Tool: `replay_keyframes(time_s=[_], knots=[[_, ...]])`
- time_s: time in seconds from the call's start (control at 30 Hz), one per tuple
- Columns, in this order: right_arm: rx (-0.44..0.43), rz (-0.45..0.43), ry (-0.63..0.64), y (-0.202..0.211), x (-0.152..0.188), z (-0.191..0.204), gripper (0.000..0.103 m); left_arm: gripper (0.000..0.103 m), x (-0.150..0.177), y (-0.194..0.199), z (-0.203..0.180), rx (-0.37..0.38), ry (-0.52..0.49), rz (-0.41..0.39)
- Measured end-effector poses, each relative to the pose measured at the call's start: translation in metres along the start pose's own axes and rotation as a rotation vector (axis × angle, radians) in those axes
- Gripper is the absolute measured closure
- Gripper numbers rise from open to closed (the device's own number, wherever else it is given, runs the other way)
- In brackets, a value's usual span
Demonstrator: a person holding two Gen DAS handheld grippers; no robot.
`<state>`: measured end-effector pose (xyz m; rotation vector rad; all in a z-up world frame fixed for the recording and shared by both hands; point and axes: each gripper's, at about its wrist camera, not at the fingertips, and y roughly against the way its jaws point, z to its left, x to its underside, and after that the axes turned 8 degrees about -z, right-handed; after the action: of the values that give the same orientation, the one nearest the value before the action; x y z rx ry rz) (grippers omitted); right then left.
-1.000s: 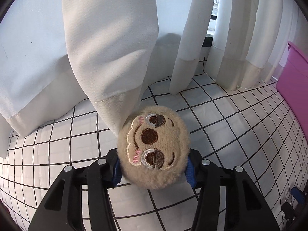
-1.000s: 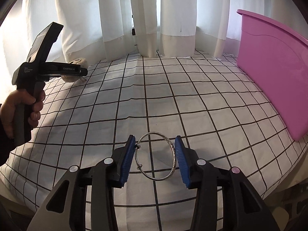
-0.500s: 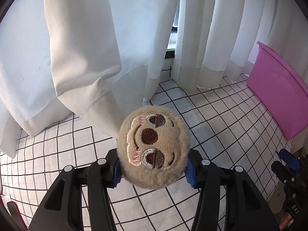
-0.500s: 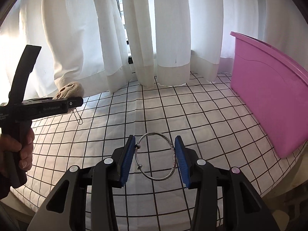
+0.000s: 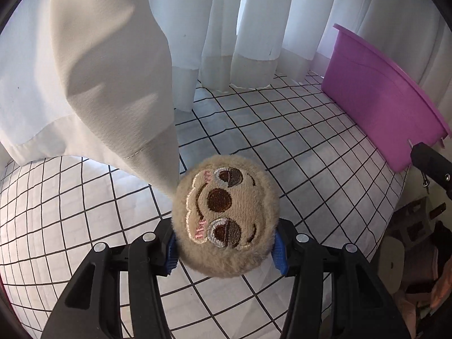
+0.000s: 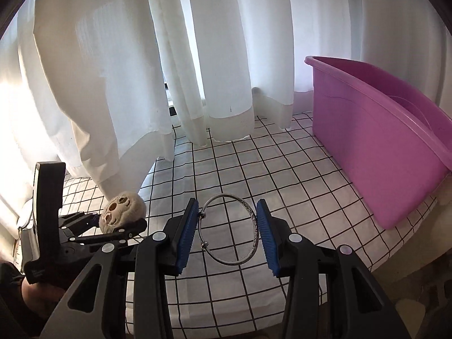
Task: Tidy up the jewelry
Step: 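Carry the sloth toy in the left tool while the right tool carries the bangle to the tub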
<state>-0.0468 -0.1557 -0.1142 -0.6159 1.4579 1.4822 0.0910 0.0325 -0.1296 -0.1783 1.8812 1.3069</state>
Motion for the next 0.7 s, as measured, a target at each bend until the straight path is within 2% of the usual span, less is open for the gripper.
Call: replay_keyframes(time_s=[0.1,0.37,0.5,0.7], knots=[[0.01,0.007,-0.005,0.003,0.004,-0.004,0.062,0.052,0.015,-0.009,-0.011,0.002,-0.011,0.005],[0.045,0.021,-0.03,0.012,0.018,-0.016,0.062,0.048,0.033,-0.012,-0.045,0.048,-0.068,-0.045],[0.063,0.016,-0.038,0.02,0.021,-0.022,0.062,0.047,0.041,-0.024,-0.058,0.073,-0.061,0.0],[0.086,0.0,-0.048,0.032,0.021,-0.029,0.062,0.049,0.043,-0.024,-0.069,0.09,-0.07,0.001]])
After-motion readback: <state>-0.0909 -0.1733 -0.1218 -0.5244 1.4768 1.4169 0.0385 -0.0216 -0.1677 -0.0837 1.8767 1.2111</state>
